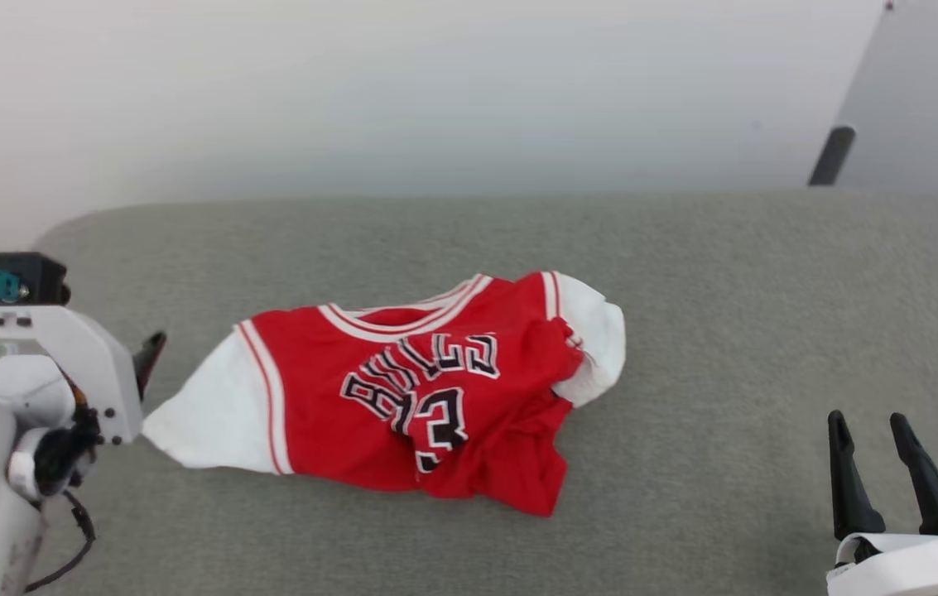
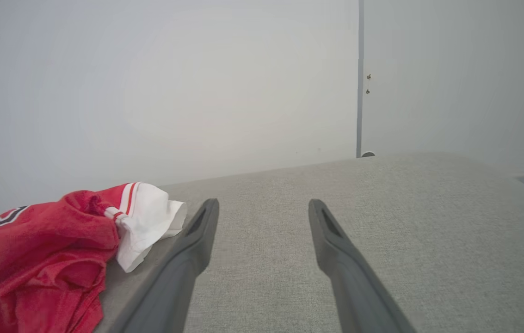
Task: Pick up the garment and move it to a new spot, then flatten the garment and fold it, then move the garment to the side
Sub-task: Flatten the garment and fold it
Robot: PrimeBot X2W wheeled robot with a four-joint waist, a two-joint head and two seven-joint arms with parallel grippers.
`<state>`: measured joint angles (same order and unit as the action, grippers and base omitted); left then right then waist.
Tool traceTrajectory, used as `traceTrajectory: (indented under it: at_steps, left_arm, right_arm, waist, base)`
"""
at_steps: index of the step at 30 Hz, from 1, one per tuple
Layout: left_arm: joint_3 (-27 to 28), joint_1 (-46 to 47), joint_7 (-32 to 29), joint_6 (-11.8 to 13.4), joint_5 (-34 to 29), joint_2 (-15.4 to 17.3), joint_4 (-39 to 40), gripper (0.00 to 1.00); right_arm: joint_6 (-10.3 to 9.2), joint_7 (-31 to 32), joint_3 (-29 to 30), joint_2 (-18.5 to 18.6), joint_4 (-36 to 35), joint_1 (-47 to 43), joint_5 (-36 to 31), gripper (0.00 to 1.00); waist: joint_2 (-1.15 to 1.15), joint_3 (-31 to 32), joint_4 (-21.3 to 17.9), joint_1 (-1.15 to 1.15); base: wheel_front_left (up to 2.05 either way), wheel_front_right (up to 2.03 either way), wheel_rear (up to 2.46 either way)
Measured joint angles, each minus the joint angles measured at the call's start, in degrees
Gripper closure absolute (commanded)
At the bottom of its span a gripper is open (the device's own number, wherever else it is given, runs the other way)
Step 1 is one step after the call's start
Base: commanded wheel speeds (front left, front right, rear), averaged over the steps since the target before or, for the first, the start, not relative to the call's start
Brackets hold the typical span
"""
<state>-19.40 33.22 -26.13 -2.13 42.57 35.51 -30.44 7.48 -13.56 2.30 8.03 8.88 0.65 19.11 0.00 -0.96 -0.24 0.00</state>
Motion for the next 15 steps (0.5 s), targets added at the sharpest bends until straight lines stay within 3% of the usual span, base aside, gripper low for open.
traceTrajectory:
  at_steps: [6, 15]
  left_arm:
    - [0.9, -5.73, 13.93, 0.14, -2.74, -1.26, 6.87, 0.0]
    - [1.62, -17.14, 32.15, 2.76, -6.79, -3.54, 14.4, 0.0]
  right_arm:
    - [0.0, 0.82, 0.02, 0.53, 0.0, -0.74, 0.57, 0.0]
    - [0.0, 1.87, 1.35, 0.66, 0.57, -2.74, 1.55, 0.0]
  waist:
    - [0.0, 2.48, 3.98, 0.0]
    - [0.0, 5.82, 10.43, 0.0]
  base:
    - [0.0, 0.0, 0.0]
    - [0.0, 0.0, 0.0]
